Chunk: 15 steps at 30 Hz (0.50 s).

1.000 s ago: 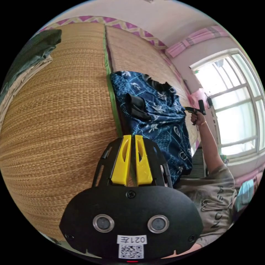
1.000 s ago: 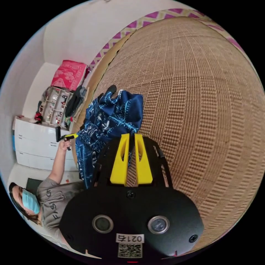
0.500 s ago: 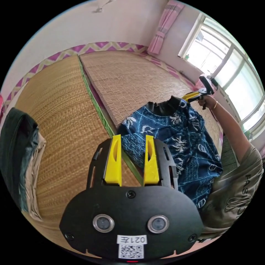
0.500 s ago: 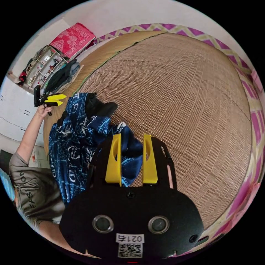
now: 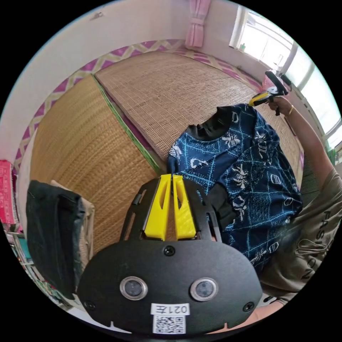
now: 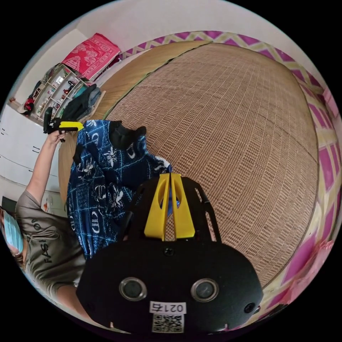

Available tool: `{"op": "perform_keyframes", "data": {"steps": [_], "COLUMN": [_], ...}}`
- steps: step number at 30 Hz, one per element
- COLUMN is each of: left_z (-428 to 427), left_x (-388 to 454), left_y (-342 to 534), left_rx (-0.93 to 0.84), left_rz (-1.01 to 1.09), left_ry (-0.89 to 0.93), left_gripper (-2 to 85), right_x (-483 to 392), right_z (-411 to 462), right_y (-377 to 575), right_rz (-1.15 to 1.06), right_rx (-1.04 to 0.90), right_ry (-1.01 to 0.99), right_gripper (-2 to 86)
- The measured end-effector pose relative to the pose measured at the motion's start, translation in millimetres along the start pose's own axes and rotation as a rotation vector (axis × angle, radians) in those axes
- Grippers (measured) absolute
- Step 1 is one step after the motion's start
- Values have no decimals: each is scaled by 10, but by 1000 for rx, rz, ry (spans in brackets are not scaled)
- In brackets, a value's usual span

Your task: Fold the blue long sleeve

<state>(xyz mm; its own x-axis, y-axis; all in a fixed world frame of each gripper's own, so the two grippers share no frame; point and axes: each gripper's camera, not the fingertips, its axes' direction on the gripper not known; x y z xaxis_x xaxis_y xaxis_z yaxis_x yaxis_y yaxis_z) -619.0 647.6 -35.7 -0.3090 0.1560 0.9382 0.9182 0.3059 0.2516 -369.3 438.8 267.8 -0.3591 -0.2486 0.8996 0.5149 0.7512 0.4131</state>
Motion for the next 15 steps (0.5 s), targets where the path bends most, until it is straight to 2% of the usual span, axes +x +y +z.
{"op": "perform_keyframes", "data": {"steps": [4, 6, 10, 12, 13, 15], "left_z": [-123, -41, 121, 45, -95, -423], "left_x": [-83, -190, -329, -386, -449, -535], "left_y": [-171, -190, -46, 120, 283, 598], "left_rx": [-39, -41, -20, 11, 52, 157], "left_rz": [-20, -67, -142, -191, -233, -315], "left_ry": [-110, -154, -130, -101, -90, -90], "left_gripper": [-9, -8, -2, 4, 8, 14], "right_x": [-296, -374, -455, -656, -752, -1465], "right_z": [-8, 14, 137, -80, -176, -487], "right_y": [-275, -401, -472, -420, -402, -375], "right_rz": [-5, 70, 172, 208, 203, 18], "right_rx": [13, 55, 55, 115, 141, 226], "right_ry": [104, 157, 144, 156, 167, 190], "right_gripper": [-9, -7, 7, 44, 56, 68]}}
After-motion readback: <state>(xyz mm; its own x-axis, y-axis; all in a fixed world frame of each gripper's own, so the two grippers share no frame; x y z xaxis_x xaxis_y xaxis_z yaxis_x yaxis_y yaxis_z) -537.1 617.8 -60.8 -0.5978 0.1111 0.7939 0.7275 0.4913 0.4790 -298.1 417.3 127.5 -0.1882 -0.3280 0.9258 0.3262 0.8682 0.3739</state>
